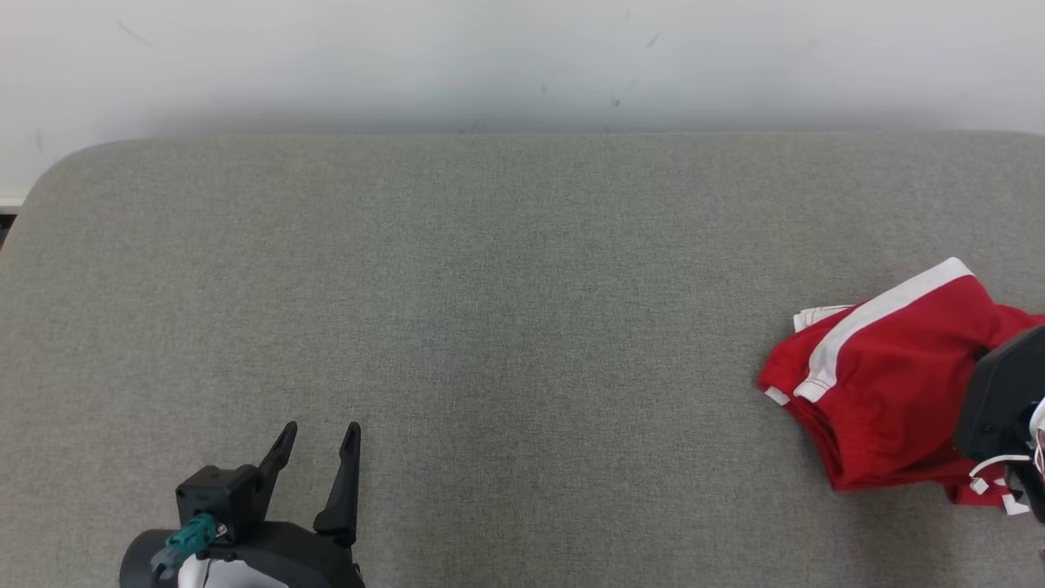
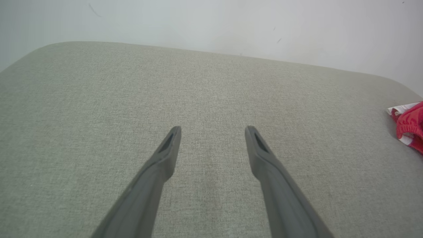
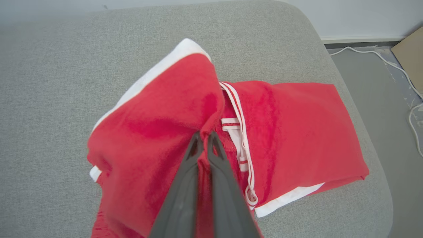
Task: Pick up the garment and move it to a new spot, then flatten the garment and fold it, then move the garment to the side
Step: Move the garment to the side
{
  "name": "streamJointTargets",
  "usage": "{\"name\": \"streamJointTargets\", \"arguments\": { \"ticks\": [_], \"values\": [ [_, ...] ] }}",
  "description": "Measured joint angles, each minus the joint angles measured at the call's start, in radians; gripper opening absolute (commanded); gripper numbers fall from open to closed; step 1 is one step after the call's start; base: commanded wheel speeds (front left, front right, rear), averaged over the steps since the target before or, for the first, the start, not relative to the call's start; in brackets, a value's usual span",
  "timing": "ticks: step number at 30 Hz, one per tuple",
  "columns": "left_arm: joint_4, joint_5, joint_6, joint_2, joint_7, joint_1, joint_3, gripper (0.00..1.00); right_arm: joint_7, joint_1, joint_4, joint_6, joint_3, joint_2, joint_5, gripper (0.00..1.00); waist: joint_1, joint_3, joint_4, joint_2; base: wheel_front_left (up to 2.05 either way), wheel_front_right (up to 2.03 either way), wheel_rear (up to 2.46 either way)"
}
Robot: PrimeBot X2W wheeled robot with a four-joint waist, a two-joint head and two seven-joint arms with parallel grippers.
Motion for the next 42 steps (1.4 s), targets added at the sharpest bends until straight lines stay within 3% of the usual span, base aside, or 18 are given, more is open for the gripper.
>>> {"name": "streamJointTargets", "arguments": {
  "ticks": [23,42],
  "values": [
    [-0.020,0.000,-0.004,0.017,0.013,0.001,0.016,1.00,0.079,-0.021,-0.082,0.012,-0.060,-0.088,-0.016,0.00,0.0000,0.017,0.003,0.0000,0.00,0.00,0.00],
    [-0.050,0.010,0.001,0.027,0.044,-0.025,-0.001,1.00,0.012,-0.097,0.089,0.094,-0.124,-0.233,-0.015,0.00,0.0000,0.064,-0.033,0.0000,0.00,0.00,0.00]
  ]
}}
